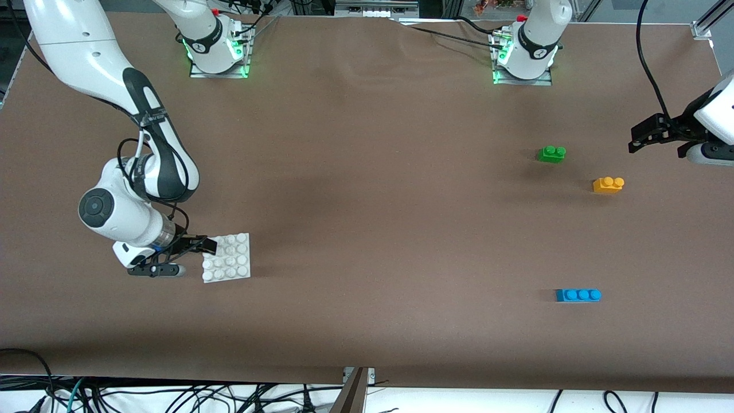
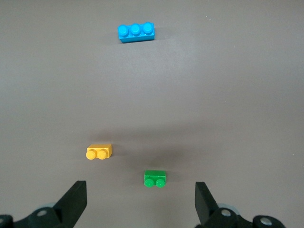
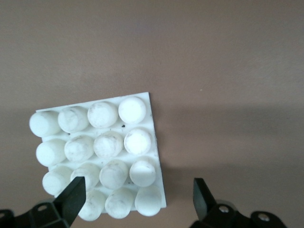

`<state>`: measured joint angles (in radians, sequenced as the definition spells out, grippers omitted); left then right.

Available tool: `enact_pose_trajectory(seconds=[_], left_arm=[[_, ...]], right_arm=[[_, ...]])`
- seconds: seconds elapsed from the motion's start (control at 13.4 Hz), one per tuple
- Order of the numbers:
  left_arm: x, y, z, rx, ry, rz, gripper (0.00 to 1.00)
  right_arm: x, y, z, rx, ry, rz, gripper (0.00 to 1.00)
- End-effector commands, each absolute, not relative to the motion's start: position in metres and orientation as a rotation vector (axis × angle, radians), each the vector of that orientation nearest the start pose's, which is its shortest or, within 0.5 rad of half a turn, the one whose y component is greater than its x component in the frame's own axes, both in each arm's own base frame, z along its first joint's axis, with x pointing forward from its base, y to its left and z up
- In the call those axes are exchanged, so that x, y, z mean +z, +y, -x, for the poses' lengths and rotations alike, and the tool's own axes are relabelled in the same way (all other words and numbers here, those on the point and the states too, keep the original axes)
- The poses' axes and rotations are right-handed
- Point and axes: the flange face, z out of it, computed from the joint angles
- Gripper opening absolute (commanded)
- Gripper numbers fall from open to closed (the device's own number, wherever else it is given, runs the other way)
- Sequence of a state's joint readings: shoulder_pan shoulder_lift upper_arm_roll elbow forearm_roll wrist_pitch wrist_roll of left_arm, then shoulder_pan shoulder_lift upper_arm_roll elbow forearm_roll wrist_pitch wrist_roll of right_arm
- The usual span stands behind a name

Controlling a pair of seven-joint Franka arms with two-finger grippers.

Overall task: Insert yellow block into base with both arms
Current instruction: 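Reach the right gripper down onto the white base plate, then push the white base plate with the right gripper toward the table middle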

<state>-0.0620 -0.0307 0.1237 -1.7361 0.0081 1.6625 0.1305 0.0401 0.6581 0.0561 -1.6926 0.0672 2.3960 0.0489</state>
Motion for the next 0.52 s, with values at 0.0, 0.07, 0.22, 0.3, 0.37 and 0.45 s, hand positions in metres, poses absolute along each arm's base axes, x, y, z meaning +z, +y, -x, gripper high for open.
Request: enact_pose_trajectory(seconds=[0.0,0.07,0.22,0.3,0.37,0.45], left_arm=[[0.576,0.036,-0.549,0.080,0.104,3.123,1.00],[0.576,0.036,-0.549,0.080,0.102,3.123,1.00],[0.576,0.036,-0.549,0.080,0.104,3.123,1.00],[0.576,0.036,-0.549,0.080,0.104,3.123,1.00],[0.577,0.036,-0.548,0.077,0.104,3.123,1.00],[0.576,0.035,-0.549,0.080,0.107,3.123,1.00]], right_arm=[[0.206,0.067,-0.686,-0.086,0.050,3.040,1.00],[0.200,0.068,-0.686,-0.091,0.052,3.038,1.00],[0.195,0.074,-0.687,-0.115,0.041,3.036,1.00],[0.193,0.075,-0.687,-0.115,0.039,3.036,1.00],[0.190,0.075,-0.688,-0.113,0.039,3.036,1.00],[0.185,0.075,-0.688,-0.111,0.042,3.035,1.00]])
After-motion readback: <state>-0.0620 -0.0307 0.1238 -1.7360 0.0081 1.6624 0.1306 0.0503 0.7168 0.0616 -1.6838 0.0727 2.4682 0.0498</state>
